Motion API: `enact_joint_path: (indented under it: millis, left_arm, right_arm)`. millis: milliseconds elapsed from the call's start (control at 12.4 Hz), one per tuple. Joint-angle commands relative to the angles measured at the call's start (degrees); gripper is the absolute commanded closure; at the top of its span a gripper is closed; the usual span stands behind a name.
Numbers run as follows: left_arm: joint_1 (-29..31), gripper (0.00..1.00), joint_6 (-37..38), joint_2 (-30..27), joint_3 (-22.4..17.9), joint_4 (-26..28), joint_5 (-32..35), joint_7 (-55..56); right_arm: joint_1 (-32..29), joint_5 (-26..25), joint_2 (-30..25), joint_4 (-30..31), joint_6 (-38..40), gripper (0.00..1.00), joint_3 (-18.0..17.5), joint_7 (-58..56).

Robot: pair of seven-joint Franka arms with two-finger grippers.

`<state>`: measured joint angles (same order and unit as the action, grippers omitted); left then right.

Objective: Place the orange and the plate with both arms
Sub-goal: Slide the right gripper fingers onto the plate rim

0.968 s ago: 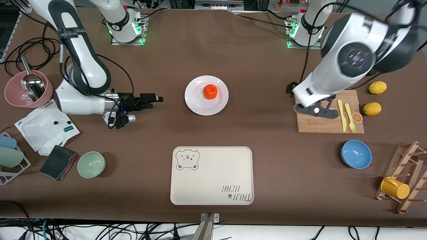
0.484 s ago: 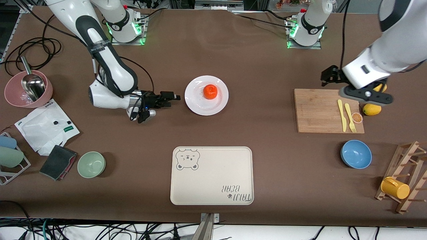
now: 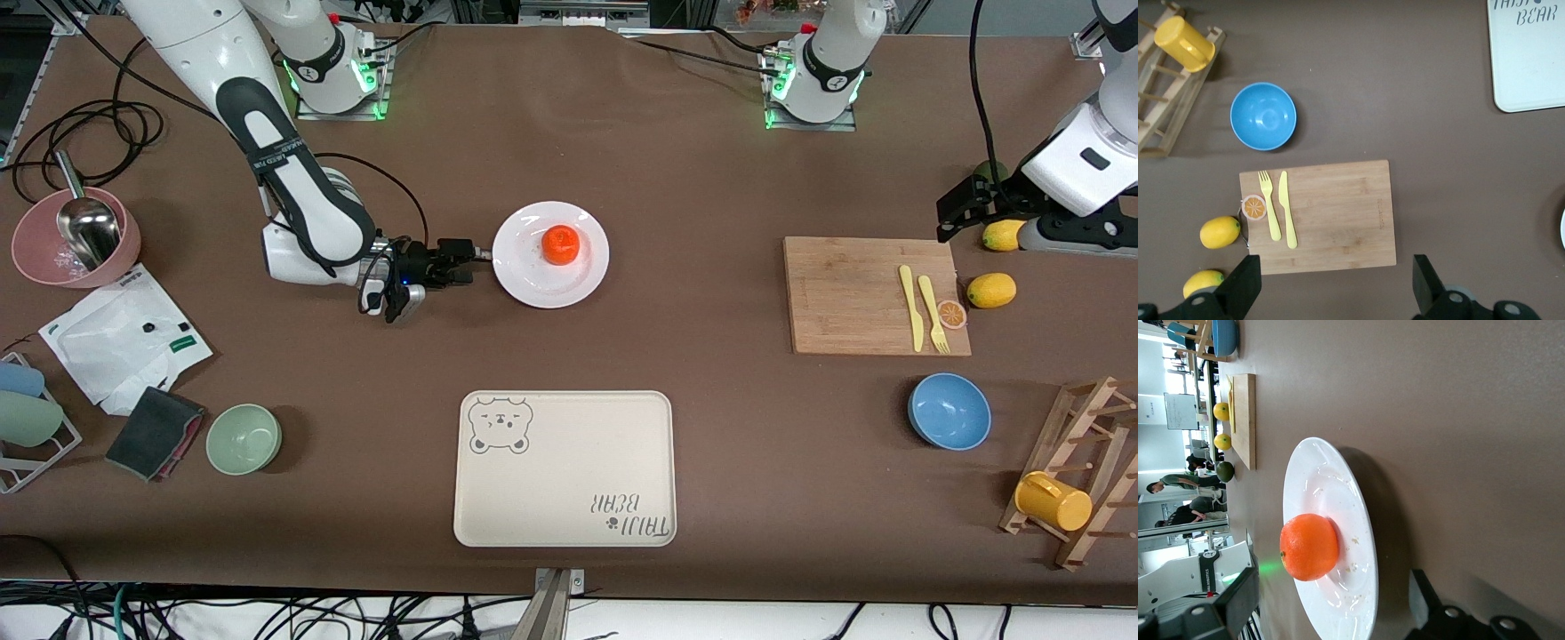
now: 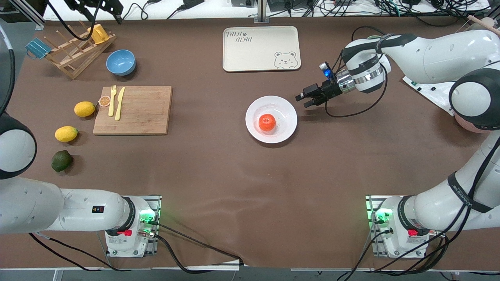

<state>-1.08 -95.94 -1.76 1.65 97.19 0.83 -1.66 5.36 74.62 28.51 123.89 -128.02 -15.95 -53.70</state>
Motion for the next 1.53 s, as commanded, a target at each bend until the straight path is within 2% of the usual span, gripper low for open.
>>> enact_joint_path:
  millis: [0,242,323,565,645,887,1290,1452]
  left_arm:
    - [-0.95,0.0,1.52,-3.08,-1.12,3.01,-2.58,-0.62]
    - [-0.86,0.0,2.25,-1.59,-0.77,0.9,-2.85,0.34]
    - [-1.12,0.0,2.25,-1.32,-0.68,0.28,-2.85,0.52]
    - [-1.21,0.0,2.33,-0.62,-0.59,-1.13,-2.76,-0.27]
    - [-1.21,0.0,2.42,-0.44,-0.59,-2.17,-2.32,-0.18]
    - [-0.86,0.0,4.71,-0.7,-0.77,-2.62,-2.14,0.43]
    - [-0.51,0.0,4.97,-0.62,-0.68,-2.8,-2.06,0.34]
    - [-0.51,0.0,4.97,-0.7,-0.68,-2.8,-2.06,0.08]
  right_arm:
    - [-0.53,3.42,0.14,1.09,-0.91,0.08,-1.97,-2.03]
    - [-0.53,6.93,1.72,1.18,-1.09,0.08,-2.51,-6.14]
    - [-0.44,7.46,2.07,1.26,-1.09,0.11,-2.51,-7.2]
    - [-0.44,7.64,2.34,1.44,-1.79,0.12,-2.51,-7.3]
    - [-0.44,7.64,2.43,1.44,-2.23,0.16,-2.77,-7.3]
    - [-0.35,9.75,2.87,1.7,-4.86,0.2,-4.52,-7.39]
    - [-0.35,10.8,3.48,1.7,-5.31,0.29,-4.62,-9.32]
    - [-0.35,10.81,3.66,1.79,-5.31,0.35,-4.7,-10.46]
